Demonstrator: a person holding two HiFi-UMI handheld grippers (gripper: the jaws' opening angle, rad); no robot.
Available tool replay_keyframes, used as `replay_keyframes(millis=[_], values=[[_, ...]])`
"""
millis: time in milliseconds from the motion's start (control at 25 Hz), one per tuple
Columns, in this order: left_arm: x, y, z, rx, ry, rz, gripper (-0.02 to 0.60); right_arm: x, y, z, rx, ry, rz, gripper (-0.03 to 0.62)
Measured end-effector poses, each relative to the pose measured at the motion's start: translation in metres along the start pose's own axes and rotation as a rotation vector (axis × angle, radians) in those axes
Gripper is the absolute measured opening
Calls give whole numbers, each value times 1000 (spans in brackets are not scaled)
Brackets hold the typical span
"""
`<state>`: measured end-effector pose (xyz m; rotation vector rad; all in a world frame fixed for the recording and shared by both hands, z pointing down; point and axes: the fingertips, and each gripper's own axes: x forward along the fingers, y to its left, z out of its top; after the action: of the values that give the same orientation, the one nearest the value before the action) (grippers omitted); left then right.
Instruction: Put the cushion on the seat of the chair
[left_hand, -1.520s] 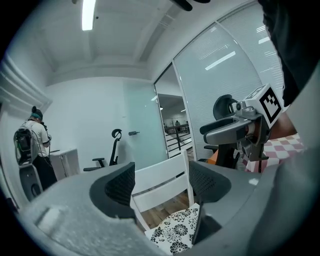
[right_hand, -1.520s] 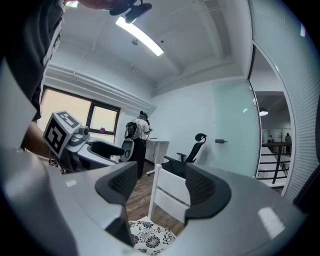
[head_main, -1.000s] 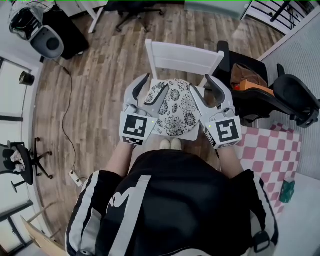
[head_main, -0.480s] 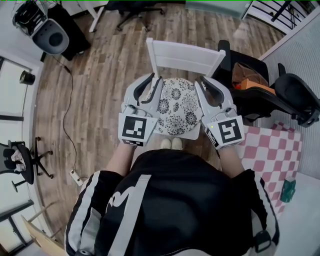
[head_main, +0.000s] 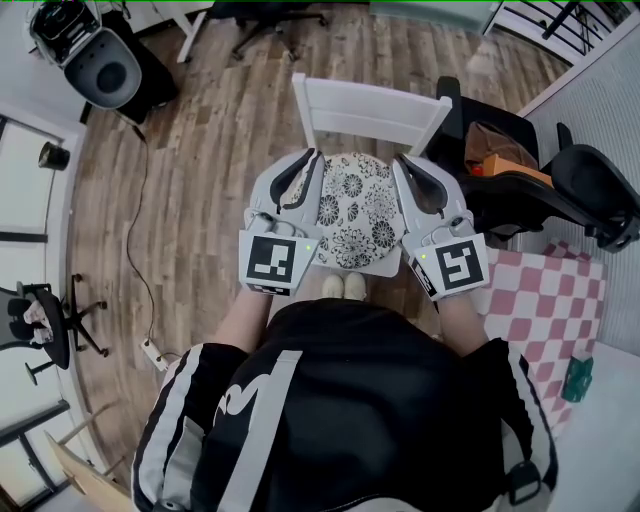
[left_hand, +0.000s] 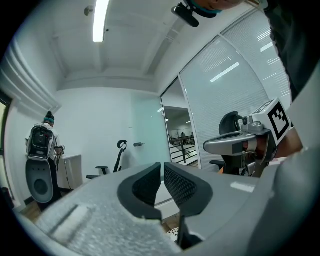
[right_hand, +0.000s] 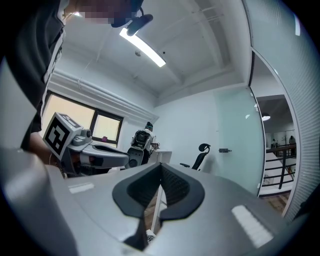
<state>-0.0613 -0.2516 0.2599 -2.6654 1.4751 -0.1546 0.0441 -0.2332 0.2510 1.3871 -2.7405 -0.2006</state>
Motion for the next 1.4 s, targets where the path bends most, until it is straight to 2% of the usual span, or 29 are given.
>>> replay_keyframes(millis=[280, 1000, 1400], values=[[-2, 0, 1, -11, -7, 8, 2, 1, 2, 0, 19, -3, -1, 0], [-1, -8, 3, -11, -16, -8, 2, -5, 2, 4, 14, -9, -20, -1], [-3, -11, 9, -37, -30, -18, 2, -8, 3, 2, 14, -3, -13, 0]])
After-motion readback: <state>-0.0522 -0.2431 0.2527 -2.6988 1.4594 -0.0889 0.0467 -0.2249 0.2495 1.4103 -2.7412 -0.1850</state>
